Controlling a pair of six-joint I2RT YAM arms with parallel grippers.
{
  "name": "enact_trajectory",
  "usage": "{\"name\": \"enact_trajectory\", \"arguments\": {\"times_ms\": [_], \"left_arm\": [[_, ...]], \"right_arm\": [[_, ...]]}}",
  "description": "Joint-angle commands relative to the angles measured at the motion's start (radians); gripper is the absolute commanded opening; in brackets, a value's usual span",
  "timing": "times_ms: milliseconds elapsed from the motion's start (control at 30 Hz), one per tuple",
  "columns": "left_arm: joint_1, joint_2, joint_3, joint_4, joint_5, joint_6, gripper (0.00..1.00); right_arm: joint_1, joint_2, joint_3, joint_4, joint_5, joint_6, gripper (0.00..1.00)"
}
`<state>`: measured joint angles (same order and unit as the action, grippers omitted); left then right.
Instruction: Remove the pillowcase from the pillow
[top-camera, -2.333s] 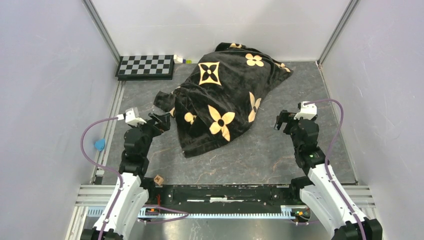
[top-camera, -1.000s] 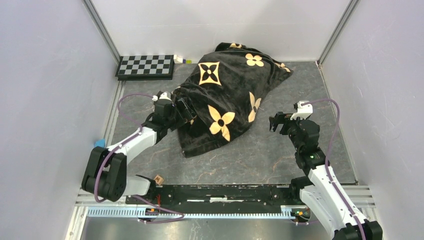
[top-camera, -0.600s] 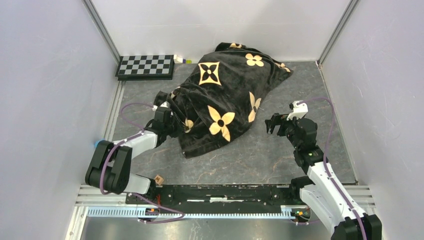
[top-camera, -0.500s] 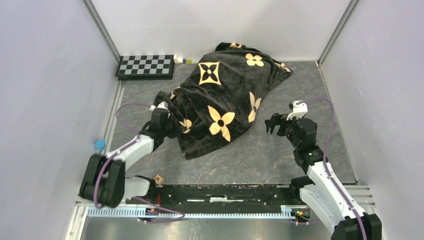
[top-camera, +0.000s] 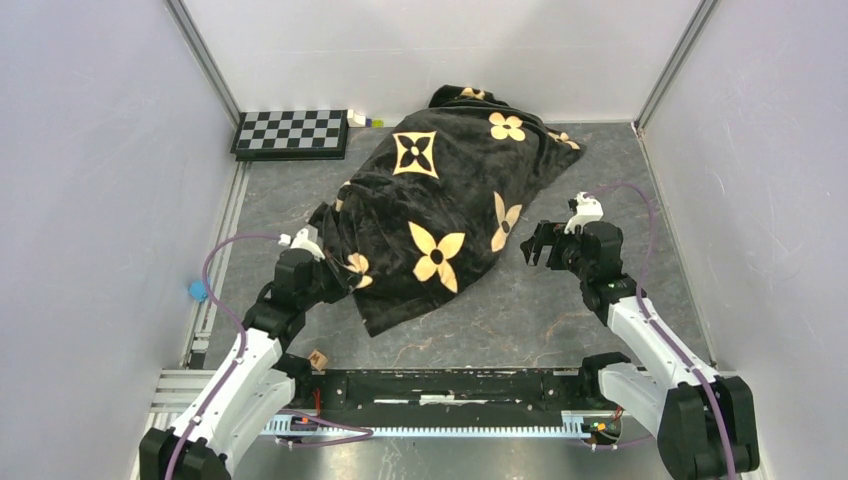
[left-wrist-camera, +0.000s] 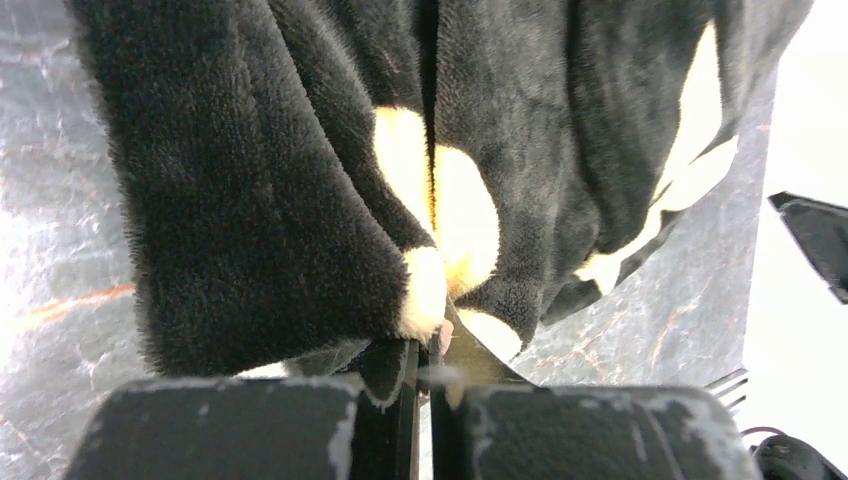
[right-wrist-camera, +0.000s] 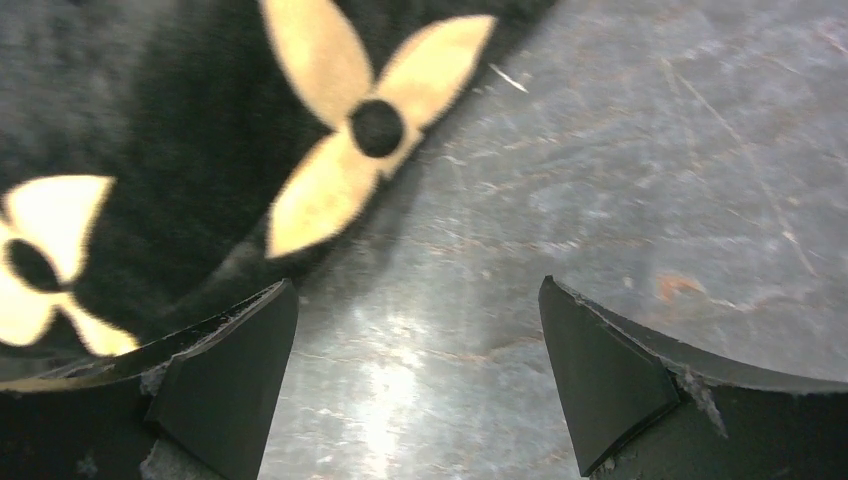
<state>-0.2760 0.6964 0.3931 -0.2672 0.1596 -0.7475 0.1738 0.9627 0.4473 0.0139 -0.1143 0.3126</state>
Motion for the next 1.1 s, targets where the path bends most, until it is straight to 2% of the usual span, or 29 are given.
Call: {"name": "enact_trajectory", "arguments": {"times_ms": [0,67,133,200,233,267,367,533,667,867,1000,1067], "left_arm": [[0.001,-0.038,-0.030,-0.063,0.031,-0.014,0.03],[0.000,-0.031,-0.025,-0.063,0.037,-0.019,0.07],[0.001,-0.017,-0.012,-0.069,0.035,-0.026,0.33],[0.001,-0.006,0.002,-0.078,0.023,-0.019,0.65],[0.001,-0.002,0.011,-0.088,0.002,-0.019,0.73],[0.001,0.001,0.020,-0.099,-0.019,-0.021,0.80],[0.001,0.006,0.035,-0.113,-0.080,-0.056,0.94],[0.001,0.016,0.029,-0.033,-0.097,-0.062,1.00],[0.003,0.042,0.020,0.035,-0.116,-0.053,1.00],[0.004,0.201,0.079,0.022,-0.096,-0.031,1.00],[0.005,0.259,0.075,0.034,-0.127,-0.052,1.00],[0.010,0.290,0.079,0.016,-0.156,-0.100,0.94]], "right_arm": [[0.002,-0.033,-0.038,0.212,-0.210,0.105,0.97],[0.020,-0.041,-0.064,0.279,-0.235,0.129,0.97],[0.075,-0.035,-0.035,0.252,-0.206,0.086,0.98],[0.173,-0.016,0.027,0.171,-0.099,0.000,0.97],[0.217,-0.001,0.062,0.140,-0.043,-0.033,0.97],[0.260,0.015,0.097,0.114,-0.005,-0.064,0.97],[0.337,0.073,0.160,0.094,0.049,-0.116,0.98],[0.451,0.188,0.253,0.101,0.108,-0.202,0.98],[0.534,0.297,0.351,0.116,0.108,-0.250,0.98],[0.645,0.497,0.510,0.101,0.182,-0.304,0.98],[0.746,0.609,0.624,0.095,0.237,-0.396,0.98],[0.784,0.668,0.680,0.078,0.284,-0.419,0.99]]}}
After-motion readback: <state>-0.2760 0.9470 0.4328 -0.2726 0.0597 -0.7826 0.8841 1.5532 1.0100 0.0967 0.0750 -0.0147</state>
